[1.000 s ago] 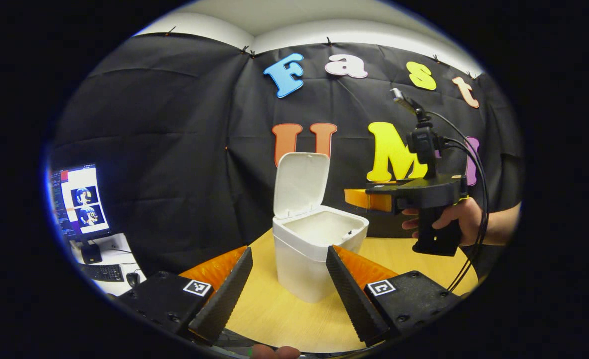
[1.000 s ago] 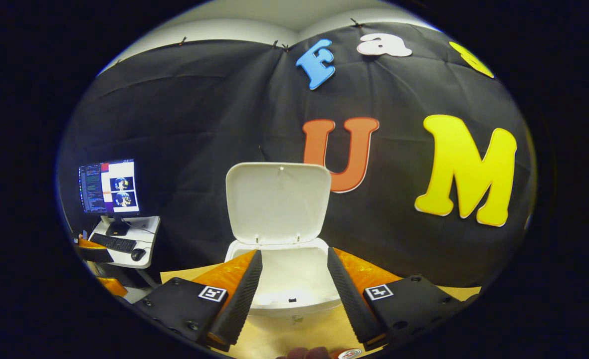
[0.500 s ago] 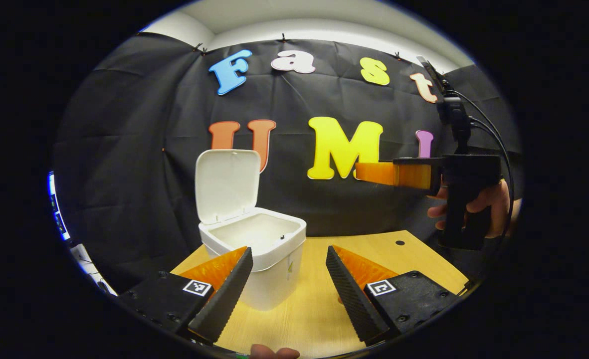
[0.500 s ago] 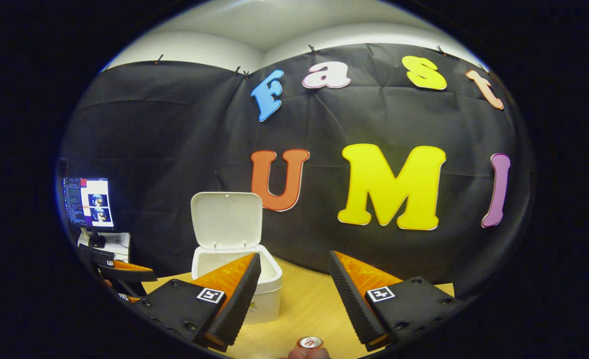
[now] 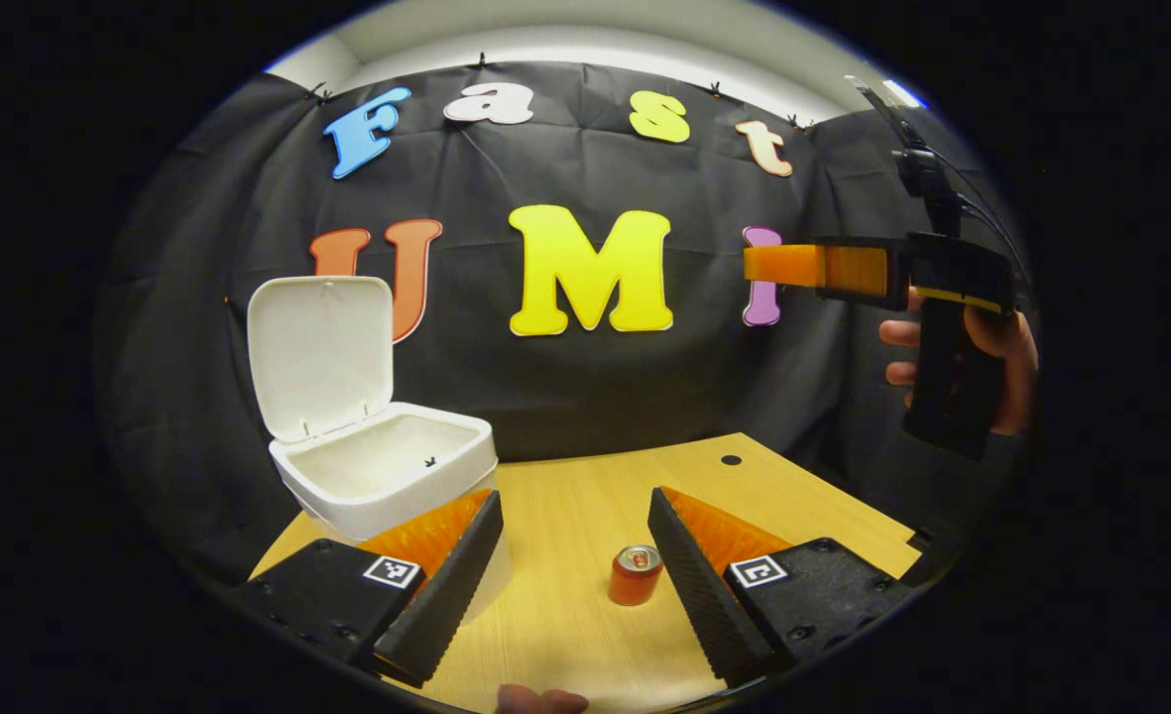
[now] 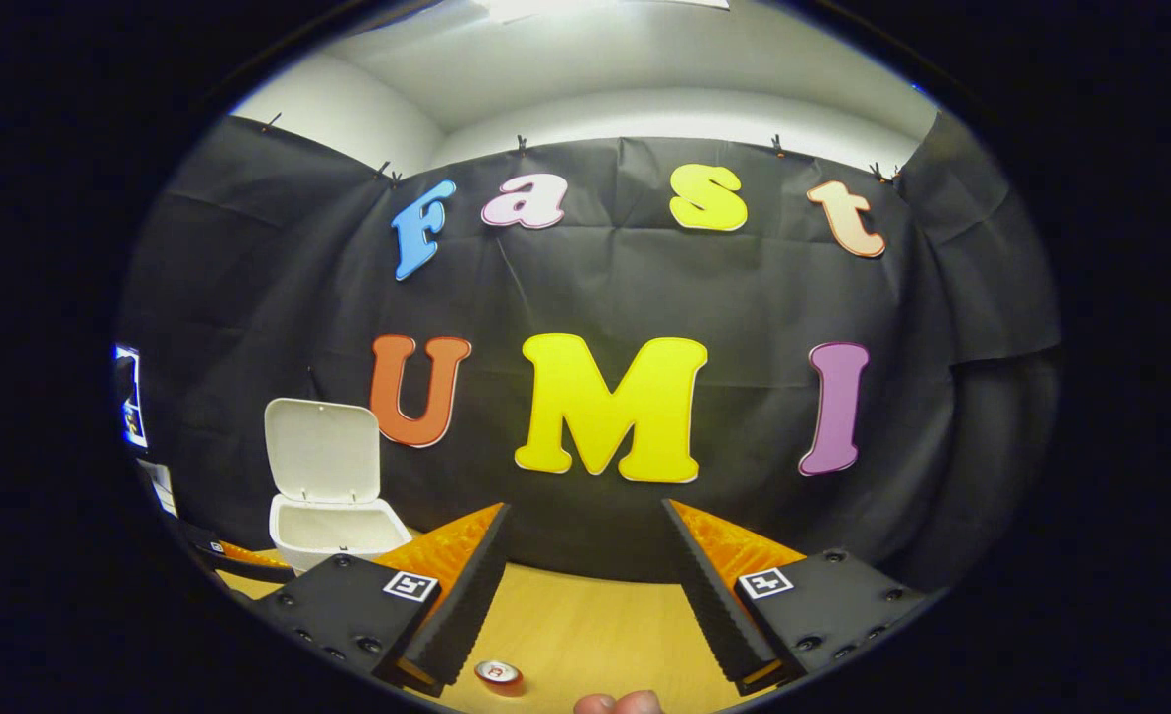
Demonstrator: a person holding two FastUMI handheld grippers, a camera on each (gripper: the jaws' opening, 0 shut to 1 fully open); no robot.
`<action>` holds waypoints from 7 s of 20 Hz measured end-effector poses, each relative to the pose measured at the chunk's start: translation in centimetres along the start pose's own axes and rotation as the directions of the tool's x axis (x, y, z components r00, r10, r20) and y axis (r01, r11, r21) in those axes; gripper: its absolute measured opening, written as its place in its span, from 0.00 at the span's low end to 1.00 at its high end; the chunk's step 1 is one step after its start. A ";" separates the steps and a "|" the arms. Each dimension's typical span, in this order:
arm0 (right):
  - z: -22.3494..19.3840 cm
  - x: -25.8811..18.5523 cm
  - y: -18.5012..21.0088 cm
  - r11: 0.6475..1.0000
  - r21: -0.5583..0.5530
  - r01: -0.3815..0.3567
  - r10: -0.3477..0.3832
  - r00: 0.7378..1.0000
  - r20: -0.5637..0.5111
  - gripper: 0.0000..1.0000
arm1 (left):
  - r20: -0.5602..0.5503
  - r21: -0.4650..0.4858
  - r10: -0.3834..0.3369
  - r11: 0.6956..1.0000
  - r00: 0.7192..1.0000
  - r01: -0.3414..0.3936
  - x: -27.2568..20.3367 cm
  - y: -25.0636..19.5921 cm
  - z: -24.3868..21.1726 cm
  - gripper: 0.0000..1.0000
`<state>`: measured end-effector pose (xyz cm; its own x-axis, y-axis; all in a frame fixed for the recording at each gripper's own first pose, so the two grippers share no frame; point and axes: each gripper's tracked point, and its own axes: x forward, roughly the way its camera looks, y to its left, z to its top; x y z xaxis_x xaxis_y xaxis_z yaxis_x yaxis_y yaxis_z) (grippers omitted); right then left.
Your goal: Press the lid of the desktop garbage bin to open it, pick up the crumpled paper on the desktop and throw it into the bin, then pick up the pop can on the desktop and drop it into the bin, and finally close the garbage bin lid.
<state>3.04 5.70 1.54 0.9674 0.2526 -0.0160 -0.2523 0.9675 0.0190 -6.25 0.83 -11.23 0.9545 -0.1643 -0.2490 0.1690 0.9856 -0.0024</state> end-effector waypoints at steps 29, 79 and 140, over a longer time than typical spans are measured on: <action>-13.1 -11.6 -11.3 0.952 -0.193 0.237 -0.287 0.911 -0.297 0.94 | -0.264 -0.040 -0.095 0.995 0.960 0.088 10.7 -5.0 -21.4 0.98; -12.4 -7.0 -10.5 0.977 -0.029 0.210 -0.210 0.940 -0.269 0.97 | 0.007 0.003 0.193 0.981 0.981 -0.193 11.2 6.5 6.8 0.86; -10.3 -0.9 -11.9 0.989 0.080 0.128 -0.096 0.943 -0.318 0.97 | -0.146 -0.197 0.890 0.402 0.432 -0.894 10.6 35.2 19.8 0.95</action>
<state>4.93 -5.89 -8.98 0.9302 0.1500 -0.3351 -0.1242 0.9875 0.0971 14.69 32.98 5.20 0.5270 0.8120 -0.2507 -0.8341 0.5508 0.0307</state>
